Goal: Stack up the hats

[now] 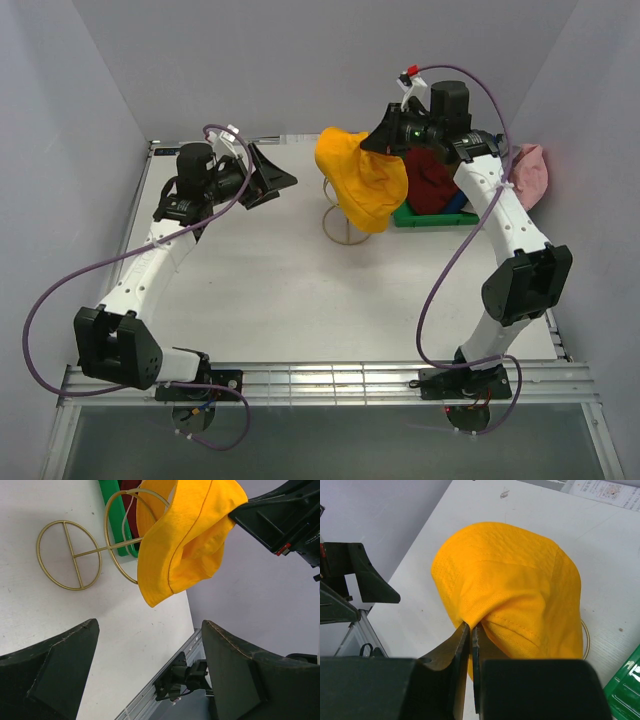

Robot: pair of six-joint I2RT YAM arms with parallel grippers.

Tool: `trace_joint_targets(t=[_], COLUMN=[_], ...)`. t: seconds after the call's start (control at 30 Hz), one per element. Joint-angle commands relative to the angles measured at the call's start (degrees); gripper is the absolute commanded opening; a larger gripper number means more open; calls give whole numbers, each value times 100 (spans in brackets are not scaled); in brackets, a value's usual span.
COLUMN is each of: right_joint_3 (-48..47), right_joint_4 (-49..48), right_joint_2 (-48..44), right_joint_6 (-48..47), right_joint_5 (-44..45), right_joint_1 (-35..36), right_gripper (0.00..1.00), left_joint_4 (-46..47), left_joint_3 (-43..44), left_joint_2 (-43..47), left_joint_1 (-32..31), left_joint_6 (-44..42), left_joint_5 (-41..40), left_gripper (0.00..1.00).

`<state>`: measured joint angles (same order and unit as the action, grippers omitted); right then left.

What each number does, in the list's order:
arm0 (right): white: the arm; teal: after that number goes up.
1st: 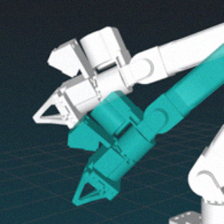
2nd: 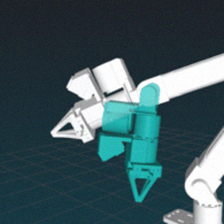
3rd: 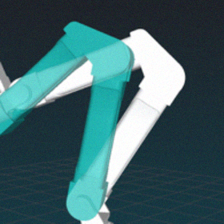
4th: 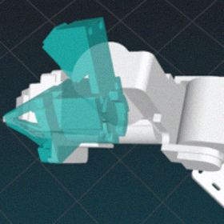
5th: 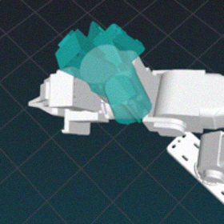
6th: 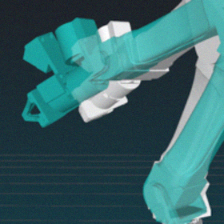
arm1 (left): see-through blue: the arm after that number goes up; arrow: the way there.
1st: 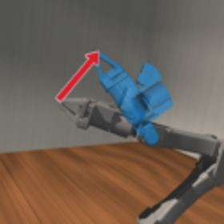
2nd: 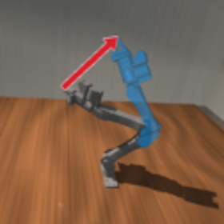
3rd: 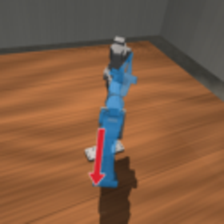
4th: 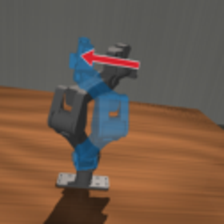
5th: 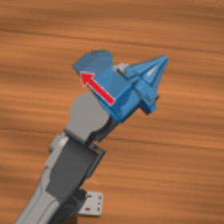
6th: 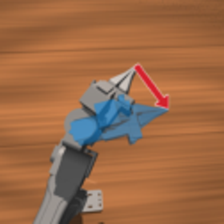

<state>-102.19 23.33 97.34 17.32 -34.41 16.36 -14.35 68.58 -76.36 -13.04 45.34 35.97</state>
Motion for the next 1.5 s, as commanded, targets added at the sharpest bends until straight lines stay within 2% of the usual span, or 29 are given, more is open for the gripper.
trace_joint_targets(t=[0.0, 0.3, 0.47, 0.67, 1.2, 1.3, 1.43, 1.47], right_joint_3=[-450, -556, -486, -477, -758, -837, -873, -890], right_joint_4=[22, 92, 110, 145, 452, 488, 497, 497], right_joint_2=[188, 391, 365, 444, 751, 795, 795, 787], right_joint_6=[-238, -422, -493, -528, -651, -642, -598, -598], right_joint_5=[426, 945, 1059, 1112, 1332, 1341, 1350, 1367], right_joint_1=[201, 614, 754, 825, 825, 834, 834, 842], right_gripper=[9, 14, 22, 25, 38, 40, 40, 40], left_joint_4=[187, 590, 837, 1047, 1970, 2155, 2243, 2270], left_joint_3=[-64, -20, 200, 463, 595, 604, 631, 622], left_joint_2=[-37, -616, -1065, -1671, -2278, -2445, -2630, -2647], left_joint_1=[-50, -120, -208, -392, -410, -410, -428, -436], left_joint_6=[54, 343, 493, 537, 888, 1011, 1135, 1161], left_joint_5=[-89, -397, -468, -564, -485, -415, -345, -336], left_gripper=[93, 93, 93, 92, 91, 87, 76, 70])
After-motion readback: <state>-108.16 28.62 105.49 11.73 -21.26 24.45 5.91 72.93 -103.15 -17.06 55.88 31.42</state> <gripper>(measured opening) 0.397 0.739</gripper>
